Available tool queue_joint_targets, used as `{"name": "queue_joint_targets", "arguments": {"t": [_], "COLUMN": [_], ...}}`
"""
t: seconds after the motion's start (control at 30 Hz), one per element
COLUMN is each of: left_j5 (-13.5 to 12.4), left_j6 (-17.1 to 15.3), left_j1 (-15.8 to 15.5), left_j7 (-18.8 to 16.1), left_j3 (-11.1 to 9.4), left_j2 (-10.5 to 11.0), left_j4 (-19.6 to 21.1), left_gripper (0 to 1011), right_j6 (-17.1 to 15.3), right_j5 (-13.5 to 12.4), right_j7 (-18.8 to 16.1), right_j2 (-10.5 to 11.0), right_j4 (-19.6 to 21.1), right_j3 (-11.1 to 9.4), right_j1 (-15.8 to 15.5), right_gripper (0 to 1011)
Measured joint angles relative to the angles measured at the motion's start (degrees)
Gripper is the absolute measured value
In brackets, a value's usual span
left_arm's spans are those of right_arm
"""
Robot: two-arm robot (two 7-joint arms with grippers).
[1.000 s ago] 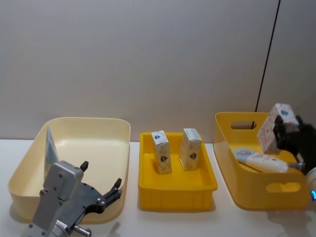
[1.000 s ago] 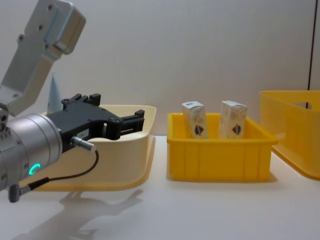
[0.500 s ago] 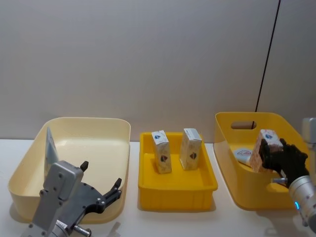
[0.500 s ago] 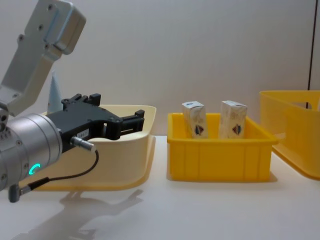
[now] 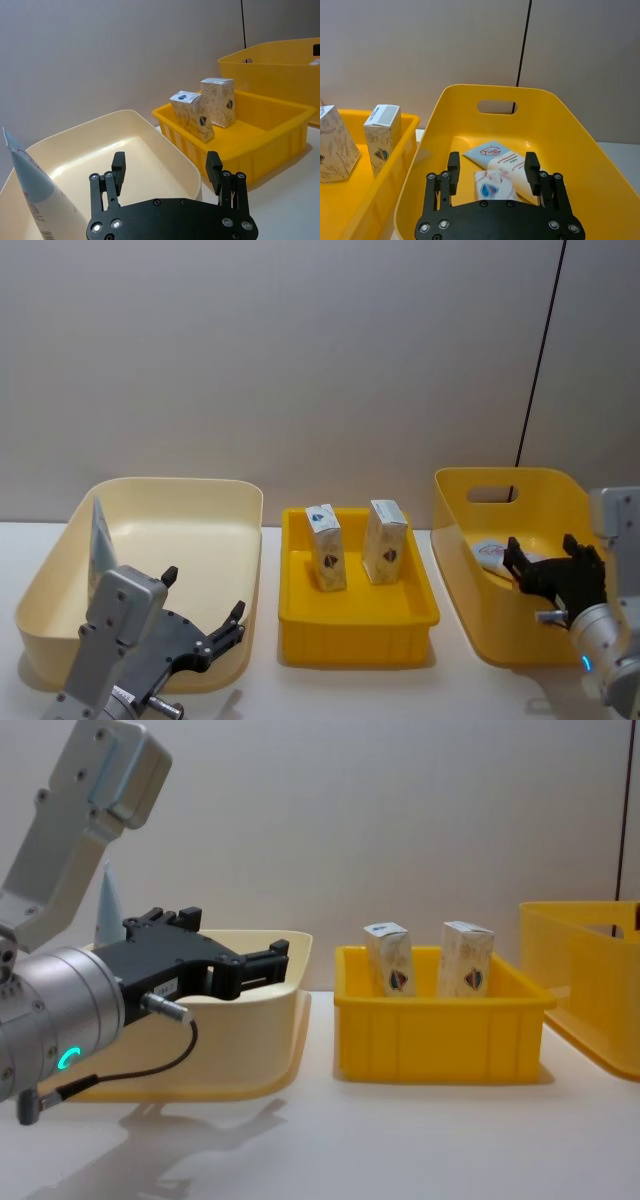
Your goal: Bimanual collaborative sorting of washing and personal care products
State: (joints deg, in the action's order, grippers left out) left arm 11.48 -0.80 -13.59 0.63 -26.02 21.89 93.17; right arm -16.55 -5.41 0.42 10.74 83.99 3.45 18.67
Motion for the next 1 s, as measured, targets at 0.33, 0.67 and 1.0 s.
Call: {"name": "queue_joint_targets", "arguments": {"t": [0.33, 0.67, 1.0], "left_j5": [0.0, 0.0, 0.0], "left_j6": [0.0, 0.0, 0.0], "left_j1": [0.0, 0.0, 0.0], "left_j7": [0.0, 0.0, 0.0], "left_j3": [0.0, 0.0, 0.0], "left_j2": [0.0, 0.0, 0.0], "left_j4": [0.0, 0.0, 0.0], "left_gripper": [1000, 1000, 1000], "right_j6": [-0.23, 2.69, 8.81], "right_j5": [0.44, 0.38, -0.82], "right_j7": [0.25, -0.26, -1.96], "right_j2": [-0.17, -0.43, -0.79], "right_j4": [-0.45, 0.25, 2.12], "right_j3": [0.22, -0.35, -1.55], "right_j1": [0.18, -0.31, -1.41], "right_gripper": [1001, 1001, 1001]}}
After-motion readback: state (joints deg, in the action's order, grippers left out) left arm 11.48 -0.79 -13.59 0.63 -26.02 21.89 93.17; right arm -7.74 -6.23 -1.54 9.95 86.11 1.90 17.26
